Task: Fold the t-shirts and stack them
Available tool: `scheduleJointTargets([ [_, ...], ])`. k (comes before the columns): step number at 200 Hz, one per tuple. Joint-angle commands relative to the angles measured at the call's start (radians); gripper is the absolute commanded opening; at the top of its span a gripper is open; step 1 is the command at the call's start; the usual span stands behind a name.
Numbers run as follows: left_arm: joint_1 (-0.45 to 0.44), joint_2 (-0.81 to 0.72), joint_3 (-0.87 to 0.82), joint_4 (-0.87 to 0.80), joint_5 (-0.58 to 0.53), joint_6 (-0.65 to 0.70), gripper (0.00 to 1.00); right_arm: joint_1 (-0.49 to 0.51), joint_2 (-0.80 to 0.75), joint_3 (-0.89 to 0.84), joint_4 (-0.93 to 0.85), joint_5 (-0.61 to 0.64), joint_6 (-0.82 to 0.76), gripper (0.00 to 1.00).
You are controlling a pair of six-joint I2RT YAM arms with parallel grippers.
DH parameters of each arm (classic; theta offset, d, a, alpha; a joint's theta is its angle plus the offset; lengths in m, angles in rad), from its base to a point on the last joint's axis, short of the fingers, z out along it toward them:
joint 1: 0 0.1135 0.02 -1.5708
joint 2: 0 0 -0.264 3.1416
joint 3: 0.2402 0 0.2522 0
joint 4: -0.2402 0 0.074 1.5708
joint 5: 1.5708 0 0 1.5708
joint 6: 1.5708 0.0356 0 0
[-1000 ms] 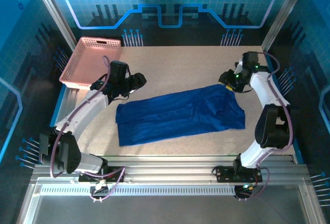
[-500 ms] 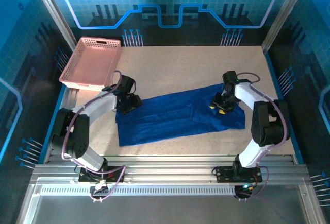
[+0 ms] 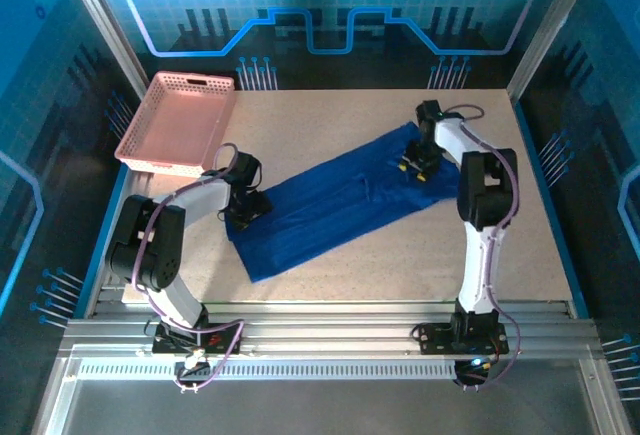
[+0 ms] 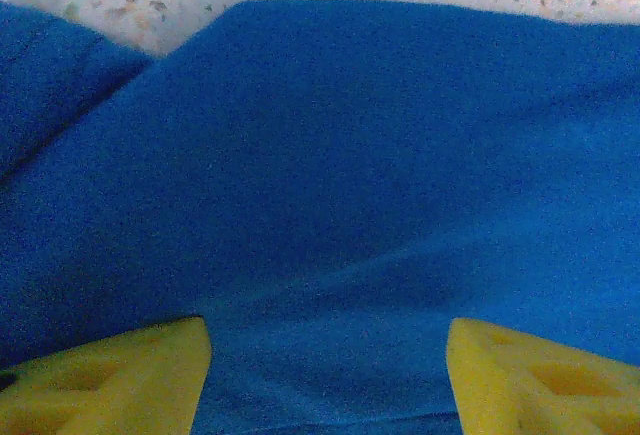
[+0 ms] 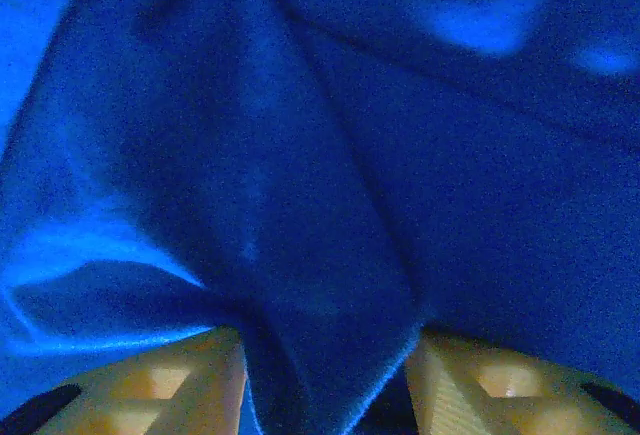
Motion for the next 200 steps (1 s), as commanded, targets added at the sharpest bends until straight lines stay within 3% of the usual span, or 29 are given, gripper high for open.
scheduleJointTargets([
  [1, 0.018, -0.033, 0.001, -0.044, -0.011, -0.030, 0.68, 0.002, 0.220, 0.289, -0.089, 0.007, 0.020, 0.48],
  [21, 0.013, -0.097, 0.004, -0.048, 0.055, -0.066, 0.70, -0.004, 0.462, 0.709, -0.128, -0.178, 0.028, 0.49],
  [35, 0.000, -0.154, 0.016, -0.055, 0.085, -0.081, 0.72, -0.003, 0.583, 0.944, -0.054, -0.346, 0.079, 0.50],
  [56, -0.021, -0.224, 0.057, -0.081, 0.097, -0.072, 0.73, 0.016, 0.581, 1.038, 0.111, -0.462, 0.138, 0.57],
  [91, -0.020, -0.229, 0.135, -0.089, 0.100, 0.011, 0.75, 0.081, 0.279, 0.817, 0.072, -0.441, -0.024, 0.67],
  [132, -0.009, -0.046, 0.192, -0.015, 0.138, 0.121, 0.70, 0.159, -0.072, 0.386, 0.008, -0.319, -0.167, 0.70],
  [171, 0.010, 0.102, 0.230, 0.000, 0.125, 0.159, 0.58, 0.209, -0.212, 0.024, 0.085, -0.280, -0.101, 0.70],
  [200, 0.011, 0.150, 0.199, 0.034, 0.156, 0.171, 0.51, 0.258, -0.209, -0.075, 0.135, -0.242, -0.062, 0.69],
])
